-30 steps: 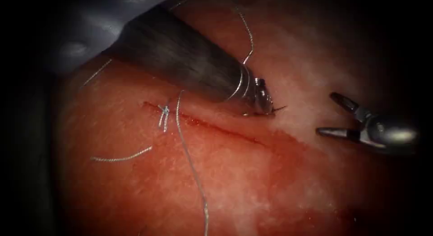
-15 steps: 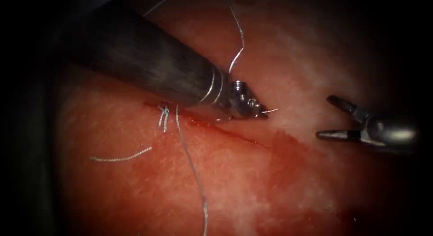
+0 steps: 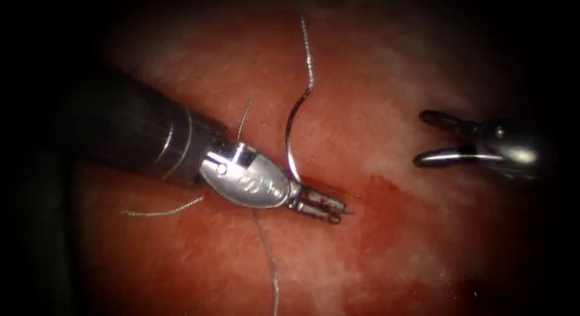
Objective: Wound Closure
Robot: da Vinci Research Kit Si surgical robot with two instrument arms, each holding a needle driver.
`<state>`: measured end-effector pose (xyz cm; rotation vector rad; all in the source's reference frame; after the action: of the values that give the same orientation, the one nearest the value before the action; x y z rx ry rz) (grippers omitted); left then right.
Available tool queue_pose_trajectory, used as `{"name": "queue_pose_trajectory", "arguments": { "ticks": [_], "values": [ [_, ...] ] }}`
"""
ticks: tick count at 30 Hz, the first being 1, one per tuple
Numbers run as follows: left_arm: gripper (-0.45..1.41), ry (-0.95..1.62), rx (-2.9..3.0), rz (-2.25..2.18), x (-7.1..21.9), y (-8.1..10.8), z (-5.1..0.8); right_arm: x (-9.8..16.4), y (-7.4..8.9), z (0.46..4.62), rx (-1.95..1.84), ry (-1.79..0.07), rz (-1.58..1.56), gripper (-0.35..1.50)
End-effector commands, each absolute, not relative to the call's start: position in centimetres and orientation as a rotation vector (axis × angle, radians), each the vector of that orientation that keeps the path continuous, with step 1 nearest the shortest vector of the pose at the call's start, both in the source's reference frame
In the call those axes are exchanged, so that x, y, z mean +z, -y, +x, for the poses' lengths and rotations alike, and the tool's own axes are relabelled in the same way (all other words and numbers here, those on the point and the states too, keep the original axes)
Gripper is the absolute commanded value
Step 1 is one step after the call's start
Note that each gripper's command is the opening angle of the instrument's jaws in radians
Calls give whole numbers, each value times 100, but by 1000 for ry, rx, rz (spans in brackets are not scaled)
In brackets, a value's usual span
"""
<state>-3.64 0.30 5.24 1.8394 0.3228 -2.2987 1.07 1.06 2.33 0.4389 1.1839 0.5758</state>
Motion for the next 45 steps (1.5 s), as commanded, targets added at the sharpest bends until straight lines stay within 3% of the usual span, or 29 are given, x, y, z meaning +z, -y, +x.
{"name": "queue_pose_trajectory", "arguments": {
  "ticks": [1,6,23,31,36,37,38,39,45],
  "values": [
    [-45,-337,-2267,1852,526,-18,-367,240,-91,122,592,-1229,472,69],
    [-45,-384,-2109,1898,517,-6,-365,240,-88,149,670,-1370,559,84],
    [-45,-346,-1928,1935,512,0,-351,230,-74,245,745,-1520,824,81],
    [-45,-339,-1936,1930,512,1,-351,224,-70,257,737,-1527,836,78],
    [-45,-333,-1933,1929,511,3,-351,231,-71,257,746,-1523,820,57],
    [-45,-333,-1933,1929,509,4,-352,232,-71,258,744,-1524,820,12],
    [-45,-333,-1933,1929,509,4,-352,232,-71,258,743,-1524,821,-21],
    [-45,-333,-1933,1929,508,5,-353,232,-71,258,737,-1526,835,-35],
    [-45,-333,-1933,1929,505,8,-355,233,-76,257,672,-1556,750,-35]
  ]
}}
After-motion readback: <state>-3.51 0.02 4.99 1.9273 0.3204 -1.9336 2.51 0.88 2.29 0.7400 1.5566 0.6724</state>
